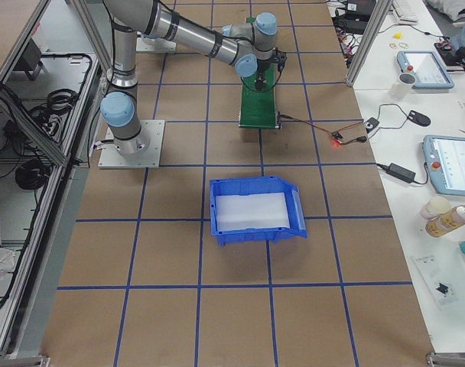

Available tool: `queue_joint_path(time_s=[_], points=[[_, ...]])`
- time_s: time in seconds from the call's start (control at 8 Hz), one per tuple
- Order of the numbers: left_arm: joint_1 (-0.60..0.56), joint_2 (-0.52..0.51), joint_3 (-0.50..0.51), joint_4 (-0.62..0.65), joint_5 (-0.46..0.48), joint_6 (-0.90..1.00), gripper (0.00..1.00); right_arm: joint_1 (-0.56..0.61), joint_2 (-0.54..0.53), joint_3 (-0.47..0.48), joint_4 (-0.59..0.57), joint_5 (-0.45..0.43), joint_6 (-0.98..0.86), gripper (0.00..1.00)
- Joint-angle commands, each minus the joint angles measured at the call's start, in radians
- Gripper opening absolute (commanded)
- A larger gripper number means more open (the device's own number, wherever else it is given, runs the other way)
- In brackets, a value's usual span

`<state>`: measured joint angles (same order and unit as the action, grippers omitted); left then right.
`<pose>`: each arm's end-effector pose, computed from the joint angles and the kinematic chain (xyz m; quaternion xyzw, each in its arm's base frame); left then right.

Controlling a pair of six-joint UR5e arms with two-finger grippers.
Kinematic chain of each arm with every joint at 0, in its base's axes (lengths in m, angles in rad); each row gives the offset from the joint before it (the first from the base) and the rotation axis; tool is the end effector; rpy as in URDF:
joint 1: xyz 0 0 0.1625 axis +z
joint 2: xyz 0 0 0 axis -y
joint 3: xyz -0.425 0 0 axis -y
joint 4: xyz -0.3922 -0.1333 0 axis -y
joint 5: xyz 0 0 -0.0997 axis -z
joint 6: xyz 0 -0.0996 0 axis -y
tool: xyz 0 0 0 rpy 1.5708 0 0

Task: Move capacitor from left to right
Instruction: 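Lower the right gripper onto the moving capacitor and grasp it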

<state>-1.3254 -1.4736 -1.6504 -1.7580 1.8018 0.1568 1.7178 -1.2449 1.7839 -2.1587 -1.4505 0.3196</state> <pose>-0.0020 -0.4467 0.4800 -0.0341 0.9892 0.1054 0.0957 0.2282 -0.5496 0.2699 0.0845 0.9943 -0.0099 0.0641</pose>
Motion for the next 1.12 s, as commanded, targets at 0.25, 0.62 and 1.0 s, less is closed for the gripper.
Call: queue_joint_path(time_s=[0.25,0.62,1.0], points=[[0.0,-0.002,-0.002,0.017,0.007,0.004,1.0,0.002,0.027,-0.003,0.0,-0.068,-0.014,0.98],[0.0,-0.002,-0.002,0.017,0.011,0.004,1.0,0.0,0.032,-0.004,0.007,-0.145,-0.129,0.51],[0.0,-0.002,-0.002,0.017,0.011,0.004,1.0,-0.021,0.018,-0.012,0.091,-0.156,-0.203,0.0]])
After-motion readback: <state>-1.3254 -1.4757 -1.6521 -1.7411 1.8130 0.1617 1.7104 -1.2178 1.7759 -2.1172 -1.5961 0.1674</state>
